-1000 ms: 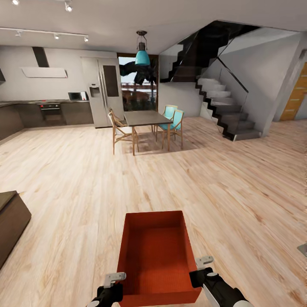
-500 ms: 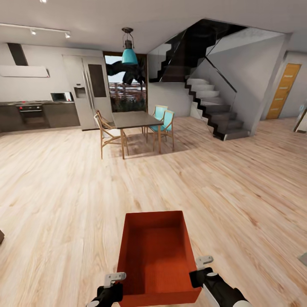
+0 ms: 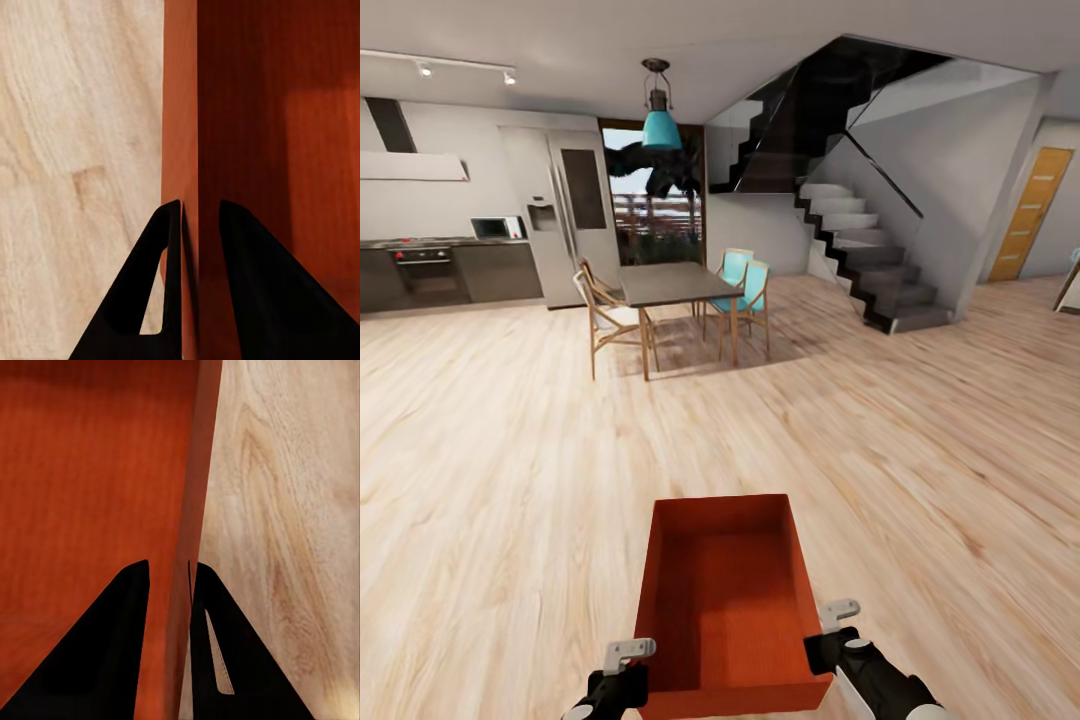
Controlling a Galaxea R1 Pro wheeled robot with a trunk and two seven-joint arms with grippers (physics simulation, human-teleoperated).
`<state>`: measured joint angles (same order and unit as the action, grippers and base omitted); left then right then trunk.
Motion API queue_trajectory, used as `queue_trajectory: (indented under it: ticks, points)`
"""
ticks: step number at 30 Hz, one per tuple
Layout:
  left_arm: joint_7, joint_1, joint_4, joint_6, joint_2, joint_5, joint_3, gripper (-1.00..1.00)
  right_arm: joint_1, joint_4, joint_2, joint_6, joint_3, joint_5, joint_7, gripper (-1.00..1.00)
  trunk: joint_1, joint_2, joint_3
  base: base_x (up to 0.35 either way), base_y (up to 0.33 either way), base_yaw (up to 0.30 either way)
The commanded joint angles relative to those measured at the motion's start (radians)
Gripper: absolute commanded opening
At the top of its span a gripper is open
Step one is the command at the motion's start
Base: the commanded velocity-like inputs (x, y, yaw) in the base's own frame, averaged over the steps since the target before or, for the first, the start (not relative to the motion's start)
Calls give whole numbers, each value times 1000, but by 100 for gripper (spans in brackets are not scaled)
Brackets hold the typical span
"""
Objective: Move the two storage containers from the living room to the garage. In the garage, place one container on the floor and stack the other container on top of it (either order is fine).
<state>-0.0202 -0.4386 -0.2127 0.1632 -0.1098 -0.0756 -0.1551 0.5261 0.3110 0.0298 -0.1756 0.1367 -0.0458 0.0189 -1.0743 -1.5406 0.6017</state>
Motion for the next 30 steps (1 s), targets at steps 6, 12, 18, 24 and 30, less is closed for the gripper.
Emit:
queue_trajectory:
  ticks: [6,12,18,24,30]
  points:
    - [3,-1,4,4,15,-12,-4,-100,0,3,-16,56,41,3,-48,-100,-1,0,1,343,0,-122]
    - [3,-2,5,4,15,-12,-4,-100,0,3,-16,56,41,3,-48,-100,-1,0,1,343,0,-266]
    - [3,-2,6,4,15,-12,-4,-100,0,3,-17,56,41,3,-48,-100,-1,0,1,343,0,-282]
    - [2,-2,6,4,15,-12,-4,-100,0,3,-17,56,41,3,-48,-100,-1,0,1,343,0,-284]
    - [2,-2,6,4,15,-13,-4,-100,0,3,-16,56,41,3,-48,-100,-1,0,1,343,0,-284]
